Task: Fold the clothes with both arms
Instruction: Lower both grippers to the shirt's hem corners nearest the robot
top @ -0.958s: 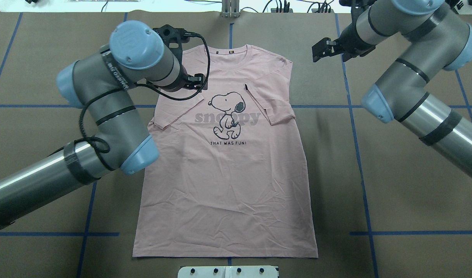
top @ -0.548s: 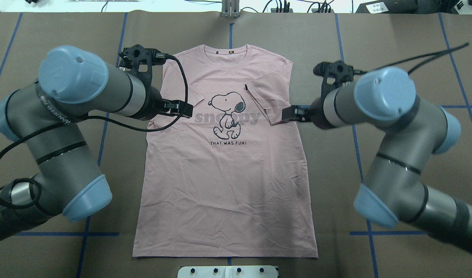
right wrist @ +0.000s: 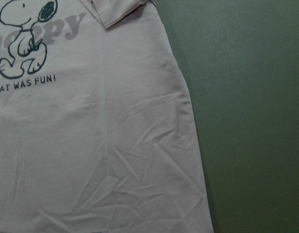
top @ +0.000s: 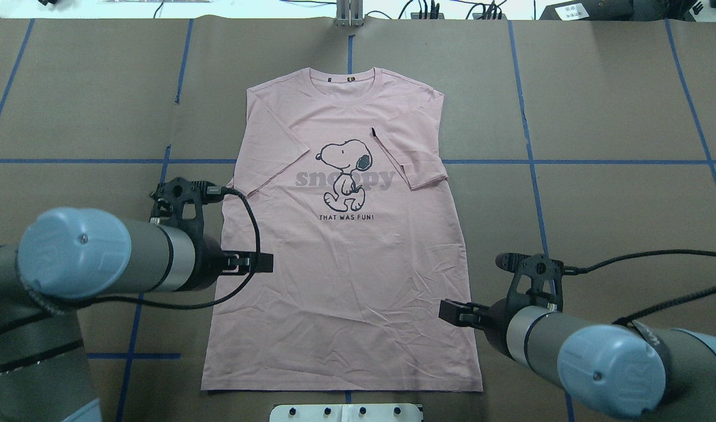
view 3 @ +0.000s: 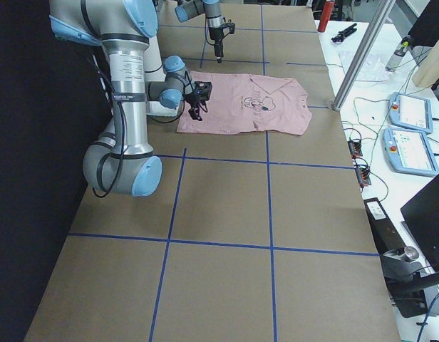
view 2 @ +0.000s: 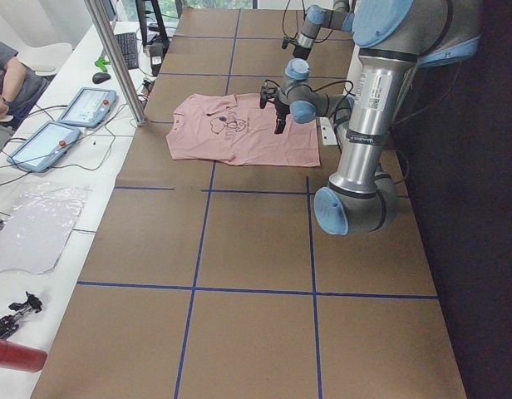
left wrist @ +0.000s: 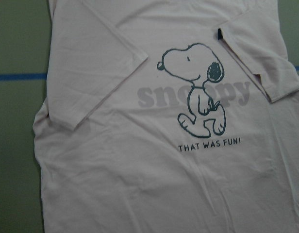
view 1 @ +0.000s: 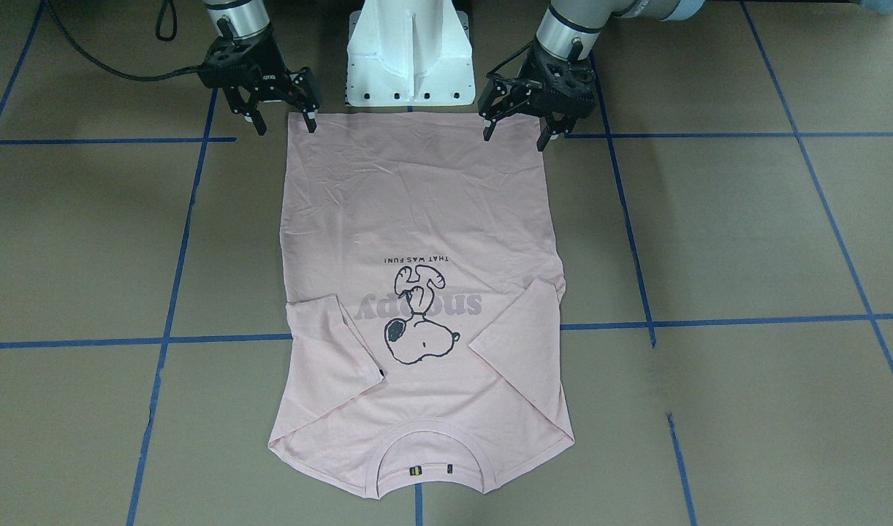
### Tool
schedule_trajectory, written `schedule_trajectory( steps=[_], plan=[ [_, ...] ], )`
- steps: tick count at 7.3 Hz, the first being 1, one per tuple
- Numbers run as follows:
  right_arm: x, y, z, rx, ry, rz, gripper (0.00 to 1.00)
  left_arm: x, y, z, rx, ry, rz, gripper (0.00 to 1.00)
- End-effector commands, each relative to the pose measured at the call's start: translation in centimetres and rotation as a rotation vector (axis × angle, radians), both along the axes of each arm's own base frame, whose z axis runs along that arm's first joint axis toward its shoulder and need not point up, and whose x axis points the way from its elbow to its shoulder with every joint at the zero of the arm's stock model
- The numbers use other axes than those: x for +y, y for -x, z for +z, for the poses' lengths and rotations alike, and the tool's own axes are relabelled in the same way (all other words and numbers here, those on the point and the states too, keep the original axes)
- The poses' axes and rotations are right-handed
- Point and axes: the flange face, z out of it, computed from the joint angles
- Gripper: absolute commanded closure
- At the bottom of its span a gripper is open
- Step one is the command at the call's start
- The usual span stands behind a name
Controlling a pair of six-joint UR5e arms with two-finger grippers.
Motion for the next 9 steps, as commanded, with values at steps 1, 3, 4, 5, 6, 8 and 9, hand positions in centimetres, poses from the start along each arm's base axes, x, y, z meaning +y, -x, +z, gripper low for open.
schedule_trajectory(
  steps=[1,3,4,5,6,8,9],
  plan=[
    [2.8,0.6,0.1,-0.006,-0.01,0.001,0.04,7.6,-2.1,5.4,-0.044,0.118,-0.018,0.25],
    [2.9,0.6,0.1,-0.008,-0.012,0.001,0.04,11.0,-3.3,8.1,-0.098,0.147,0.005,0.28],
    [2.9,0.6,0.1,-0.008,-0.015,0.004,0.04,11.3,-3.6,8.6,-0.109,0.147,0.0,0.3],
    [2.9,0.6,0.2,-0.004,-0.02,0.009,0.04,11.8,-4.1,9.1,-0.12,0.146,0.01,0.32],
    [2.9,0.6,0.2,-0.003,-0.02,0.009,0.04,12.0,-4.5,9.6,-0.133,0.147,0.012,0.32],
    [2.9,0.7,0.4,0.002,-0.019,0.009,0.04,12.2,-4.8,10.1,-0.142,0.147,0.018,0.38],
    [2.9,0.7,0.5,0.005,-0.02,0.008,0.03,12.2,-4.9,10.1,-0.143,0.146,0.019,0.41]
  ],
)
